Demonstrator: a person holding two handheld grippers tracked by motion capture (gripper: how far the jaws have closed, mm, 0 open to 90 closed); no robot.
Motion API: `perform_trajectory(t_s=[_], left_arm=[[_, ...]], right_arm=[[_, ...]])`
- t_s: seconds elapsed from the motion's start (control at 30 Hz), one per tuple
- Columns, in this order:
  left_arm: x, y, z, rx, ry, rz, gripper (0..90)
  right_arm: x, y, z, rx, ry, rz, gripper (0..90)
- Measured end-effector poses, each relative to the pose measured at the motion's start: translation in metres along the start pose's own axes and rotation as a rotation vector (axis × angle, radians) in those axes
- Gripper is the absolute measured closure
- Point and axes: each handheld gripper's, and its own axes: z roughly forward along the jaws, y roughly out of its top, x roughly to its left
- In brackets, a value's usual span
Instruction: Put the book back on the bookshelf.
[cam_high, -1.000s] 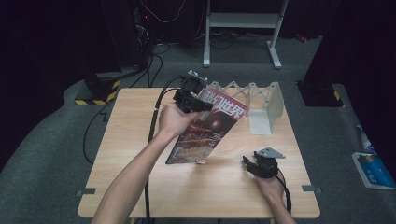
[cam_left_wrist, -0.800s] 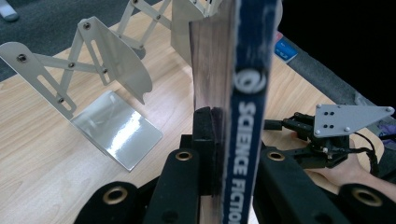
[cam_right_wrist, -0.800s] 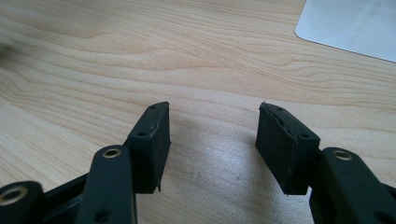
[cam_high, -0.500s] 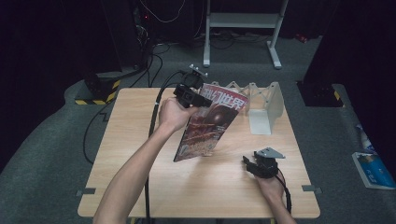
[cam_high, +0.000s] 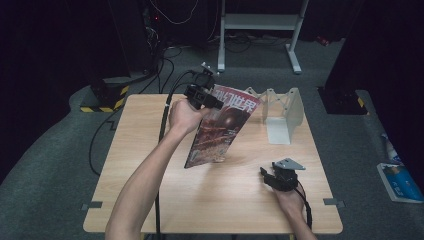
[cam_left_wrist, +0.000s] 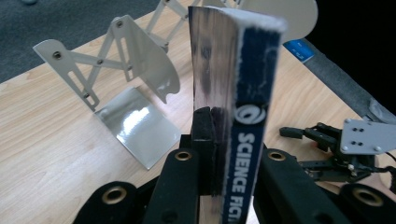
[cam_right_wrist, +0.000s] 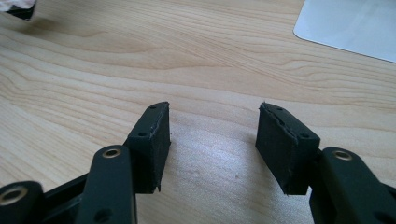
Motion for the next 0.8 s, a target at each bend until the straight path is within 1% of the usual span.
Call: perform_trajectory(t_s=[0.07, 0.13, 0.3, 0.4, 0.47, 0.57, 0.8], left_arm=[[0.002, 0.000, 0.000, -0.007, 0.008, 0.001, 82.4], [0.004, 0.001, -0.001, -0.021, 0.010, -0.007, 82.5], [0.014, 0.001, 0.001, -0.042, 0.010, -0.040, 82.7], [0.016, 0.000, 0.000, -0.066, 0.018, -0.056, 82.8], [0.018, -0.001, -0.001, -0.077, 0.021, -0.060, 82.8], [0.020, -0.003, -0.004, -0.094, 0.027, -0.069, 82.9], [0.025, -0.006, -0.012, -0.122, 0.048, -0.089, 83.0]], right_arm=[[0.000, 0.000, 0.000, 0.000, -0.001, 0.000, 44.3], [0.000, 0.000, 0.000, 0.000, -0.002, 0.001, 44.4], [0.000, 0.000, 0.000, 0.000, -0.006, 0.002, 44.3], [0.000, 0.000, 0.000, 0.000, -0.012, 0.006, 44.4], [-0.001, 0.000, 0.000, 0.000, -0.025, 0.001, 44.5], [-0.002, 0.000, 0.000, -0.002, -0.034, 0.010, 44.5], [-0.002, 0.000, 0.000, -0.001, -0.035, 0.009, 44.4]])
